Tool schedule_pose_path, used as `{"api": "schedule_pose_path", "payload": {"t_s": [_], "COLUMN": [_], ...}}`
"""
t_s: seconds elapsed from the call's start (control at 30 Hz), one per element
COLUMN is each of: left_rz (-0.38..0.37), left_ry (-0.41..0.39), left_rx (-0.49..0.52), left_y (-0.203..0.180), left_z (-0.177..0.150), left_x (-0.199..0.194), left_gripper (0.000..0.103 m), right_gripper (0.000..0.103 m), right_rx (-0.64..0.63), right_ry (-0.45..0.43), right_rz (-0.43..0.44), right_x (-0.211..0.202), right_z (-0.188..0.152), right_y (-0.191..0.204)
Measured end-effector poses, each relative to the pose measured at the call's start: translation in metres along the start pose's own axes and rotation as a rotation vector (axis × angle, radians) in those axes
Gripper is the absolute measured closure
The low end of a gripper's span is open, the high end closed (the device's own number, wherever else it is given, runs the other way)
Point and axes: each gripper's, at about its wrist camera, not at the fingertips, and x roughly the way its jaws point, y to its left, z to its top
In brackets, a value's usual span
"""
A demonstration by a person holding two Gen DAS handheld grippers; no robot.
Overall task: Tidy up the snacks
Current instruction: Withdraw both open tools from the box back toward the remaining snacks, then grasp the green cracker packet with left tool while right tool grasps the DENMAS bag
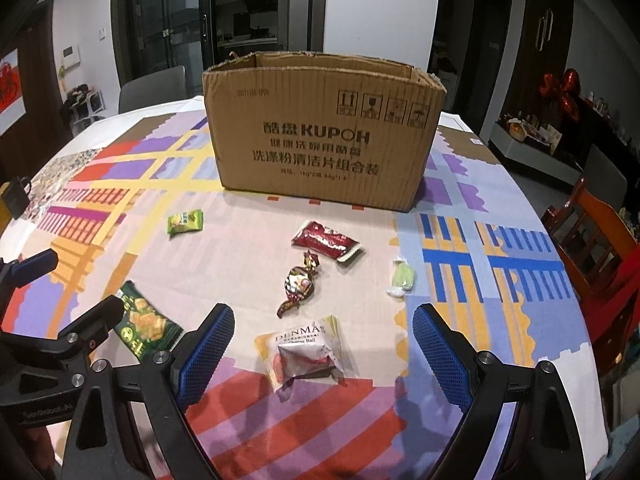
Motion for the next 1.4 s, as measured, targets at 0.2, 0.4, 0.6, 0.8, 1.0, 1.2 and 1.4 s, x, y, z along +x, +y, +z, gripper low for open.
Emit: {"api": "schedule_pose_path", "payload": {"t_s": [0.2, 0.4, 0.6, 0.8, 1.0, 1.2, 1.4], "left_rz": [-0.025, -0.037, -0.052, -0.060, -0.061, -0.073, -0.083], "left_ry": [0.030, 0.050, 0.077, 0.108, 0.131, 0.133, 0.130], "left_rx": [0.012, 0.031, 0.032, 0.027, 0.033, 0.027, 0.013], "left_y": [0.000, -0.001, 0.000, 0.000, -0.002, -0.001, 0.001], "left_z": [-0.009, -0.015, -0.019, -0.024, -0.028, -0.027, -0.028], "left_x": [0.013, 0.025, 0.036, 0.045, 0.052, 0.055, 0.056], "left_gripper": [0.000, 0.000, 0.000, 0.000, 0.000, 0.000, 0.000], "right_gripper": [0.011, 0.011, 0.011, 0.011, 0.011, 0.011, 0.011], "right_rx": [-0.004, -0.016, -0.024, -0.028, -0.029, -0.029, -0.033], "right_ry": [0.021, 0.041, 0.058, 0.077, 0.088, 0.100, 0.111], "right_rz": [-0.007, -0.013, -0.017, -0.017, -0.016, -0.015, -0.014], "right_x": [0.010, 0.018, 0.026, 0.033, 0.038, 0.042, 0.047], "right_z": [-0.007, -0.012, -0.015, -0.018, -0.019, -0.020, -0.022], "right_y": [0.003, 0.007, 0.009, 0.011, 0.011, 0.011, 0.012]}}
